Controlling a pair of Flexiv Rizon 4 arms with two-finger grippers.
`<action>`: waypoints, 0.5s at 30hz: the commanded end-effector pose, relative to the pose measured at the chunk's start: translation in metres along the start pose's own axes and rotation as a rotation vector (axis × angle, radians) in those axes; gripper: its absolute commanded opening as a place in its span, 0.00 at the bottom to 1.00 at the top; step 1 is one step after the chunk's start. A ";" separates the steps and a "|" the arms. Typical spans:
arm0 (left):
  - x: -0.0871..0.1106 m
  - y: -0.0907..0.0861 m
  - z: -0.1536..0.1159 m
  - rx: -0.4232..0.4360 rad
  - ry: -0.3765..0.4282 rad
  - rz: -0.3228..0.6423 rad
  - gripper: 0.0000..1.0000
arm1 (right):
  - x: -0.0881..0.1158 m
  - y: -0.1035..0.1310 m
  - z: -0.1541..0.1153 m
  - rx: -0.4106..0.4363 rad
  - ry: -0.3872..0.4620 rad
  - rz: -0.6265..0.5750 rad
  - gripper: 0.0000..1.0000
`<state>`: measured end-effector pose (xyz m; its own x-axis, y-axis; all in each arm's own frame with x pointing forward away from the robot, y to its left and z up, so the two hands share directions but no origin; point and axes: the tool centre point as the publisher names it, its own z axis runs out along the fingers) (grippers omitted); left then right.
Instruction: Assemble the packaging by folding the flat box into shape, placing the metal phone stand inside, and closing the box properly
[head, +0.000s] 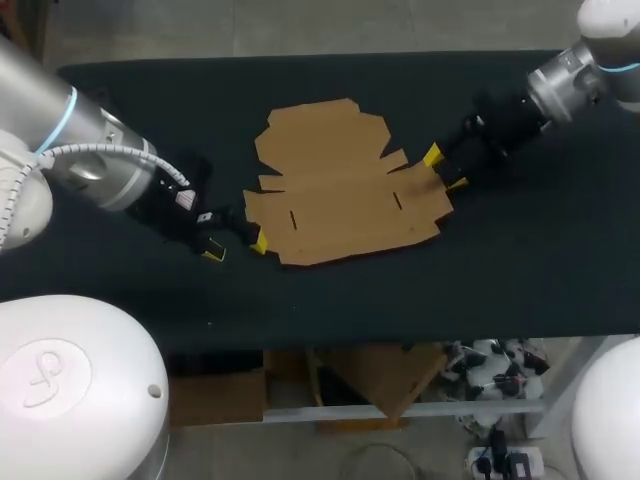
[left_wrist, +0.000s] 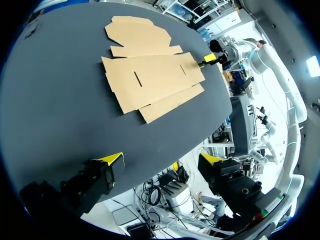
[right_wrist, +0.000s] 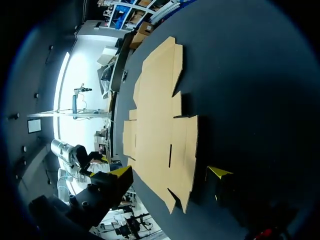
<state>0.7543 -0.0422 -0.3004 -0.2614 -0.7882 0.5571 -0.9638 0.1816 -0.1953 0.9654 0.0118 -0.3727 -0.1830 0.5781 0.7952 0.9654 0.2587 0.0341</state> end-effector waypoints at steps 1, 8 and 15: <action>0.002 -0.002 0.001 -0.003 -0.005 0.000 1.00 | -0.001 0.011 -0.004 0.080 0.005 -0.008 1.00; 0.003 -0.003 0.002 -0.003 -0.008 -0.002 1.00 | -0.004 0.015 -0.003 0.132 -0.008 -0.011 1.00; 0.000 -0.001 -0.003 0.012 -0.007 -0.005 1.00 | -0.004 0.015 -0.003 0.145 -0.018 -0.005 1.00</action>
<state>0.7582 -0.0434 -0.2990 -0.2574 -0.7922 0.5534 -0.9645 0.1751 -0.1979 0.9771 0.0117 -0.3729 -0.1945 0.5929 0.7814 0.9393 0.3422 -0.0258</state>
